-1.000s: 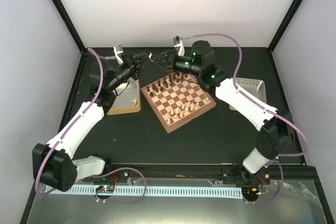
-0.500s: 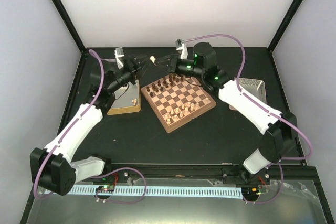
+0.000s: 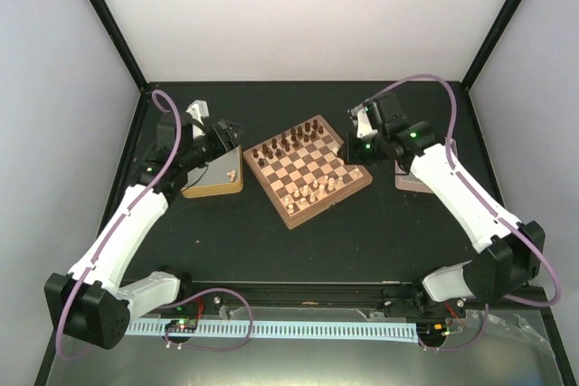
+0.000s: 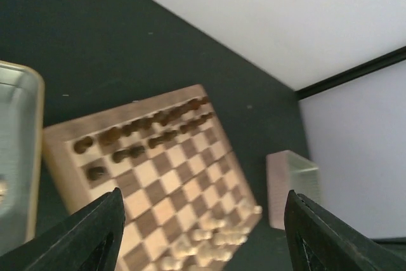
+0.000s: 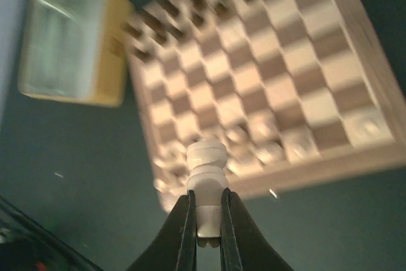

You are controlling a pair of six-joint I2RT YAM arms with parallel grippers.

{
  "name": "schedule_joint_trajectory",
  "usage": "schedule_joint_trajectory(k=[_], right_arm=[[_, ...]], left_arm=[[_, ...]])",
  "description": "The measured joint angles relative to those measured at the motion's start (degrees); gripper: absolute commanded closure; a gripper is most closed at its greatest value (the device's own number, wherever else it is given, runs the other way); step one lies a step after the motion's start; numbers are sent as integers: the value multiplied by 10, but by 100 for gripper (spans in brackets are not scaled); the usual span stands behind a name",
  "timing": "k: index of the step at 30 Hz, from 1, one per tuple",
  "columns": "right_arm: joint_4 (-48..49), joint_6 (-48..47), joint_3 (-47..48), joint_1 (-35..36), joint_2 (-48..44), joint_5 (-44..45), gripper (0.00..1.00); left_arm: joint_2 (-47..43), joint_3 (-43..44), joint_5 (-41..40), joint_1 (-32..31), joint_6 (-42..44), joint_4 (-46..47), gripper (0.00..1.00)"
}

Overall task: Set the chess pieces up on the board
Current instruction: Place the chess piece on the chessboard.

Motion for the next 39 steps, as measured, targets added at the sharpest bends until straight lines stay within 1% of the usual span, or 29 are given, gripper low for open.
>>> schedule_joint_trajectory(k=[5, 8, 12, 22, 30, 39], right_arm=[[-127, -56, 0, -2, 47, 66, 99], [-169, -74, 3, -3, 95, 97, 99], [-202, -92, 22, -4, 153, 113, 99], [-231, -125, 115, -4, 265, 135, 96], [-244, -134, 141, -5, 308, 159, 94], [-245, -140, 152, -7, 334, 161, 91]], left_arm=[[19, 0, -27, 10, 67, -41, 30], [41, 0, -37, 14, 94, -53, 29], [58, 0, -47, 16, 116, -62, 29], [86, 0, -59, 17, 134, -62, 29], [108, 5, -61, 23, 138, -61, 29], [135, 14, -60, 23, 138, -60, 28]])
